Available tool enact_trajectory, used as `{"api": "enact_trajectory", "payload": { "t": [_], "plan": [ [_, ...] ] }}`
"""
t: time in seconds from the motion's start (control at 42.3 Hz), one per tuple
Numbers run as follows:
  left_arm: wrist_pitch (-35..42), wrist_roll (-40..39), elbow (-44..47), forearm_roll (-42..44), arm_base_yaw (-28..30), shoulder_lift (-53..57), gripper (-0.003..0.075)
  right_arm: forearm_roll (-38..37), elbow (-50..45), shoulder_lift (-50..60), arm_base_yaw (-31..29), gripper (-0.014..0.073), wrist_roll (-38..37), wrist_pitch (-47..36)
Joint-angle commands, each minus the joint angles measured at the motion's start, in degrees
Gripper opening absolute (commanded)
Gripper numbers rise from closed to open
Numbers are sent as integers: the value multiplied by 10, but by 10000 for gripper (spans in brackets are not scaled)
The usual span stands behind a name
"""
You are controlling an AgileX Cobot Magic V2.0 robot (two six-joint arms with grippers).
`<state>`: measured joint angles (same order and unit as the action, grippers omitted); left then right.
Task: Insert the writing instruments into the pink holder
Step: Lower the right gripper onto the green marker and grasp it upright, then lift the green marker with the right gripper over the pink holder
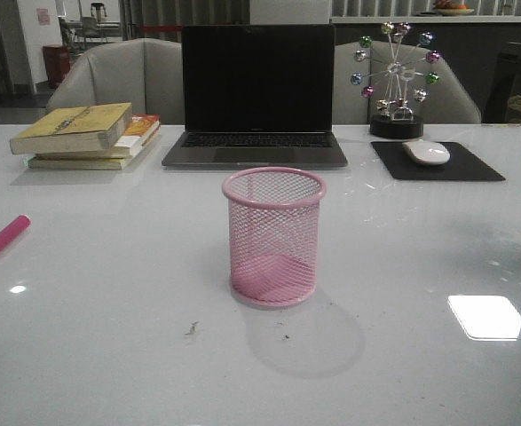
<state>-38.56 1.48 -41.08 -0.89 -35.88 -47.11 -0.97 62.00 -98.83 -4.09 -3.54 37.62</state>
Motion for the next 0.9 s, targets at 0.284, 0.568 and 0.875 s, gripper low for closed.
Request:
{"api": "enact_trajectory", "payload": {
  "t": [0.284, 0.568, 0.875],
  "plan": [
    [44, -1, -18, -10, -5, 3, 561, -7, 120, -90, -3, 489, 6, 14],
    [44, -1, -18, -10, -5, 3, 561, -7, 154, -120, -3, 453, 9, 36],
    [44, -1, -18, -10, -5, 3, 561, -3, 154, -110, -3, 164, 9, 44]
  ]
}}
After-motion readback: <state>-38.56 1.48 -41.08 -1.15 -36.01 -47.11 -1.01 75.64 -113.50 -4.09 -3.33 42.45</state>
